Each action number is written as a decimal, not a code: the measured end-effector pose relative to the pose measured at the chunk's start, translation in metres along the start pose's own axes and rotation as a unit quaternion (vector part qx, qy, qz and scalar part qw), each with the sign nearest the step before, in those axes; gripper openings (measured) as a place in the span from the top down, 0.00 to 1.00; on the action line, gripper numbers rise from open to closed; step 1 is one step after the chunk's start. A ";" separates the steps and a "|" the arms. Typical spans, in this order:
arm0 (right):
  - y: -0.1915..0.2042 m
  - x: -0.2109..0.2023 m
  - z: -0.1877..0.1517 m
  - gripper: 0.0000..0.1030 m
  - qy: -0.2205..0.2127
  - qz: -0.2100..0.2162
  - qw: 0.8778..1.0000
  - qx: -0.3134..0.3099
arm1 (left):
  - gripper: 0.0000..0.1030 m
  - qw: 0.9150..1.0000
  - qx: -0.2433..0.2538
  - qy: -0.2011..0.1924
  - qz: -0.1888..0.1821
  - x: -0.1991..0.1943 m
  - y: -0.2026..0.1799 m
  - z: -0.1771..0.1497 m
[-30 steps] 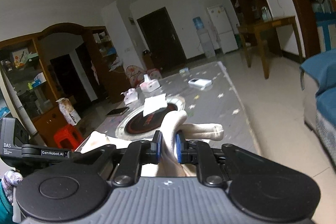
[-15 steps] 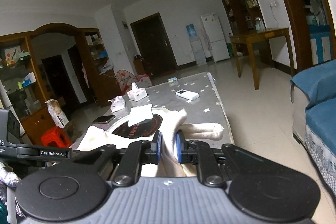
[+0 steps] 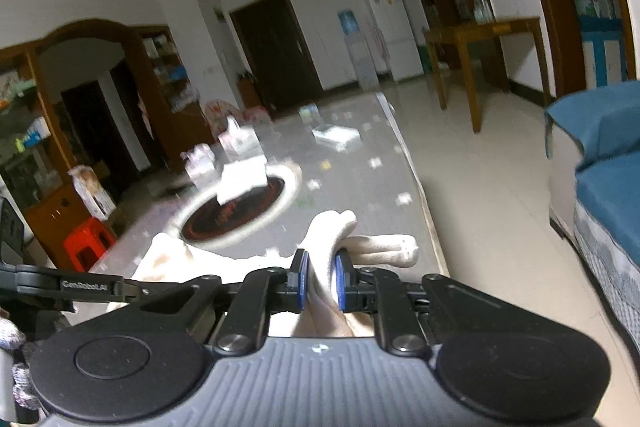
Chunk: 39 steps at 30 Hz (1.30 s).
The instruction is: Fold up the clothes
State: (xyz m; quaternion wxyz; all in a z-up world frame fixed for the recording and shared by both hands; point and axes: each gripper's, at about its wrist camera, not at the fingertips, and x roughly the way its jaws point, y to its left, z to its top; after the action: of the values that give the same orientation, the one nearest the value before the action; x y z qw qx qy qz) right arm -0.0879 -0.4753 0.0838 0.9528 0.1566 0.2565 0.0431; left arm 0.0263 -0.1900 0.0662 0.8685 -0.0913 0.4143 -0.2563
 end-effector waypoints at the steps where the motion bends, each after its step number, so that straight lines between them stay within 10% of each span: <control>1: -0.001 0.003 -0.003 0.88 0.006 -0.006 1.000 -0.001 | 0.83 1.000 -0.003 0.010 0.001 0.005 0.003 -0.003; 15: -0.005 0.034 -0.035 0.78 0.073 -0.099 0.991 -0.062 | 0.52 0.996 0.047 0.024 0.077 0.017 0.012 -0.024; 39: 0.052 0.002 -0.074 0.17 0.042 -0.097 0.987 -0.119 | 0.06 0.983 0.109 -0.026 0.143 -0.017 -0.008 -0.071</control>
State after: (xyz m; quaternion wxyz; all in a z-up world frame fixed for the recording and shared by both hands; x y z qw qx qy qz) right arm -0.1240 -0.4049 0.0389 0.9528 0.0140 0.3029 -0.0130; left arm -0.0401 -0.1837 0.0354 0.9113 0.0574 0.3704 -0.1703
